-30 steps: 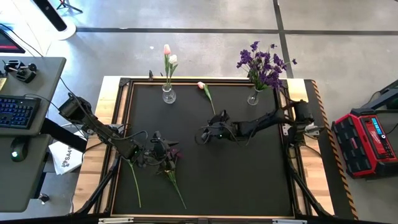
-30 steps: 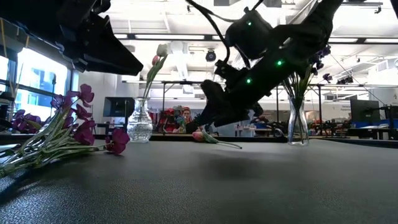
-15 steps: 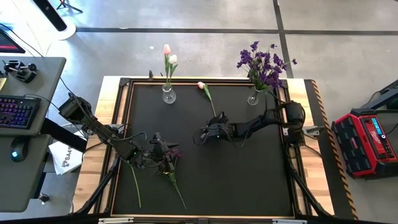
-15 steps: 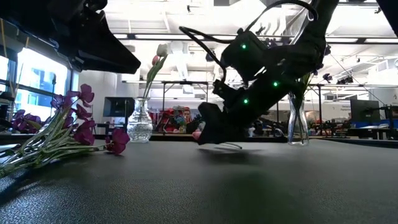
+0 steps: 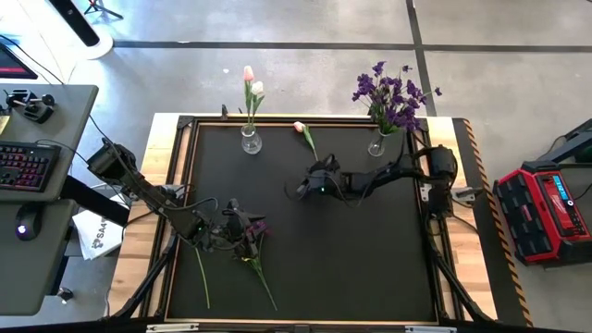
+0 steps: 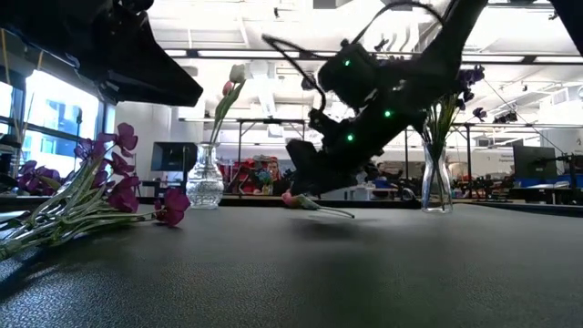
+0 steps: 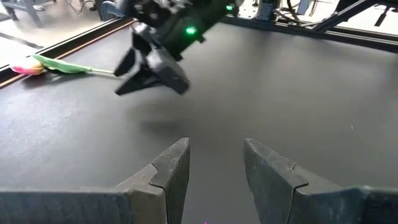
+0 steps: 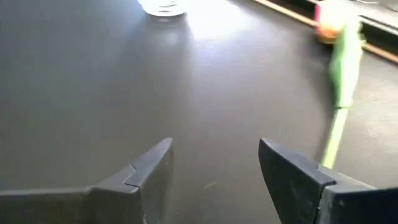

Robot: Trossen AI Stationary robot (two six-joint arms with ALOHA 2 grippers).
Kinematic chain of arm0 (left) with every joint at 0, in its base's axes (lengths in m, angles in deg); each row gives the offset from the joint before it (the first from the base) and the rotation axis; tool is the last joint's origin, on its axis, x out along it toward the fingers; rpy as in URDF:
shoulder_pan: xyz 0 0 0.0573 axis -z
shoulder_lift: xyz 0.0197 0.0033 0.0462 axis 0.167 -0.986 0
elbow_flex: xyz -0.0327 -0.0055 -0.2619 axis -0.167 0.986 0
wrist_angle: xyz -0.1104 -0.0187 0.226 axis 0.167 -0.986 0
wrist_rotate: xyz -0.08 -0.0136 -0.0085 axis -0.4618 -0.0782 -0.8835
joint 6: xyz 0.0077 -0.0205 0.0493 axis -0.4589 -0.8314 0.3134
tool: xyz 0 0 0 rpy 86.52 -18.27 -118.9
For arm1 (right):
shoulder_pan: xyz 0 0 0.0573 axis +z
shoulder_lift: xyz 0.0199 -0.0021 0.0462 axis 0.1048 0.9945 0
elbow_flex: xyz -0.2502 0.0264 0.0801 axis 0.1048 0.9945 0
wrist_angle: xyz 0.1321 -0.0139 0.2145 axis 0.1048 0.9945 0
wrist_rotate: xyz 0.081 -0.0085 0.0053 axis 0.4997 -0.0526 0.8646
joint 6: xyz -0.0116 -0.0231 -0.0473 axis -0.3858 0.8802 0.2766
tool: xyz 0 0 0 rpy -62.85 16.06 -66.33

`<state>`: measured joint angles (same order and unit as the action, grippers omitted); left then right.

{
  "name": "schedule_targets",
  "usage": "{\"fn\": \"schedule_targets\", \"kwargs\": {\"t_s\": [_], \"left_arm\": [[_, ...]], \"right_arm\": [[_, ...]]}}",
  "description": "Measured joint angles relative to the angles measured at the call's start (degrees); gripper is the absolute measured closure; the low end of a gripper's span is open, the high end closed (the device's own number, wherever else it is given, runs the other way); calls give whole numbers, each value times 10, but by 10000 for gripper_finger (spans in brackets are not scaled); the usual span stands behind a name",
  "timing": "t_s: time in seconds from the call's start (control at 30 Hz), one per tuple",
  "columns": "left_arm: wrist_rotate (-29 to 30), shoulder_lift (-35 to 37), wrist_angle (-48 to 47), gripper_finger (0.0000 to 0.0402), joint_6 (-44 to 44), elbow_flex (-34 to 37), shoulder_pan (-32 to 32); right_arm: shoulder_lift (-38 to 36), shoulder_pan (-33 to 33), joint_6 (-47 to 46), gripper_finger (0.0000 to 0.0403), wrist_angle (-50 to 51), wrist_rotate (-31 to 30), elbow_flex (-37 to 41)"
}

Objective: Sort flowers into vase by color
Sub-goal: Put the pink tulip into the left transparent vase

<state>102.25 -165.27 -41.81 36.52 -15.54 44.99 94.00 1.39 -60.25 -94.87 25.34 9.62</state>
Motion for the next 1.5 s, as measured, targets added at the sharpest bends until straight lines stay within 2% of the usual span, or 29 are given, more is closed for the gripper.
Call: {"fn": "schedule_targets", "kwargs": {"t_s": [0.27,0.37,0.5,0.77,1.13,1.33,1.5], "left_arm": [[0,0,0,264,-2,0,0],[0,0,0,264,2,0,0],[0,0,0,264,1,0,0],[-1,0,0,264,-3,0,3],[-1,0,-1,264,-3,0,3],[-1,0,0,264,-5,0,3],[-1,0,1,264,-5,0,3]], "right_arm": [[16,-37,-22,213,34,4,0],[28,-41,-24,231,27,23,0],[36,-41,-37,276,24,30,-1],[37,-40,-37,393,20,45,-1],[18,-37,-17,399,43,64,3],[-33,-11,8,402,99,78,5],[-71,27,7,403,165,60,5]]}}
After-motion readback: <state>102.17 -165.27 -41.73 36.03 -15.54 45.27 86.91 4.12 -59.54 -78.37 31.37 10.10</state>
